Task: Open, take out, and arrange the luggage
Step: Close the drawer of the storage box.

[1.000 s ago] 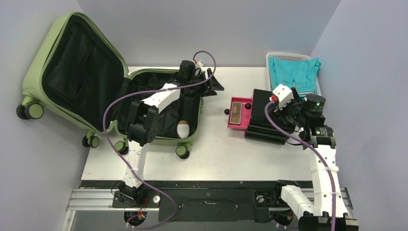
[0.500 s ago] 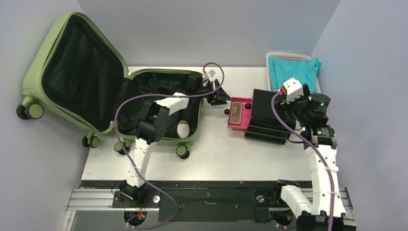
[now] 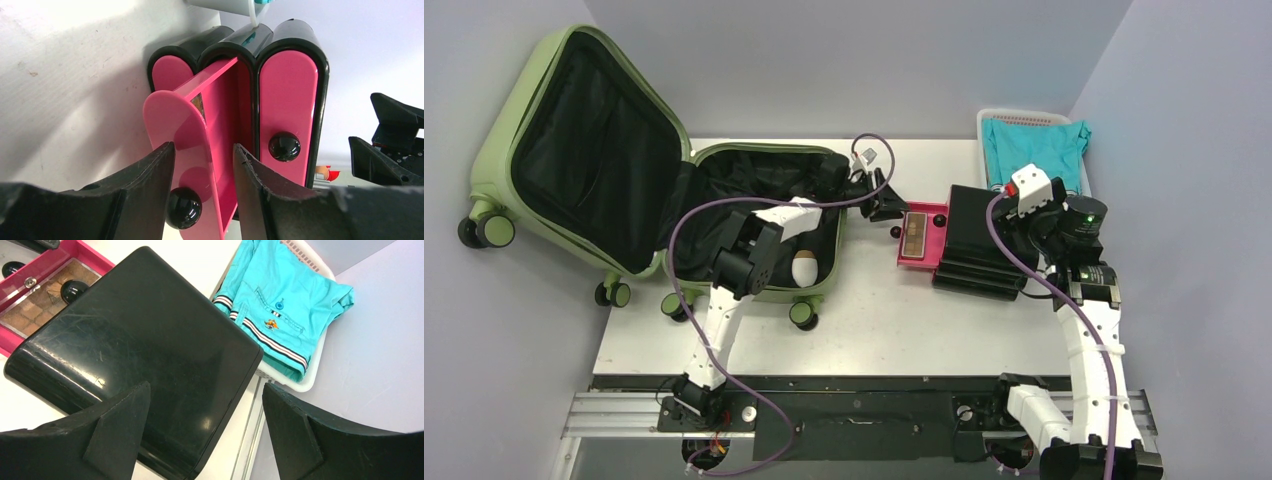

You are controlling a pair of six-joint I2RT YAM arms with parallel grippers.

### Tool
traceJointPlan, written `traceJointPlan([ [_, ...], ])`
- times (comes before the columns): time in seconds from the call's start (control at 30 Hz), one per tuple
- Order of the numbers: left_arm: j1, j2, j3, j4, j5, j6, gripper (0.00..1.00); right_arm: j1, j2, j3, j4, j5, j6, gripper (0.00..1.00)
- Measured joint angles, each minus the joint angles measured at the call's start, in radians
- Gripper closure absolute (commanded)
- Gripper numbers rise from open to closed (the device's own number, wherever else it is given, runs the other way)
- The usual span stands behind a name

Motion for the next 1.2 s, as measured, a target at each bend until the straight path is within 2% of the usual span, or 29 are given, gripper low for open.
traceJointPlan([
  [0.7, -0.020, 0.018, -0.003, 0.061, 0.008, -0.086, 0.67, 0.000, 0.085, -0.036, -0.002, 0.008, -0.016, 0.23],
  [1.2, -0.087, 0.018, -0.007, 0.108, 0.008, -0.143, 0.67, 0.000, 0.150, -0.051, 0.055, -0.008, -0.027, 0.25],
])
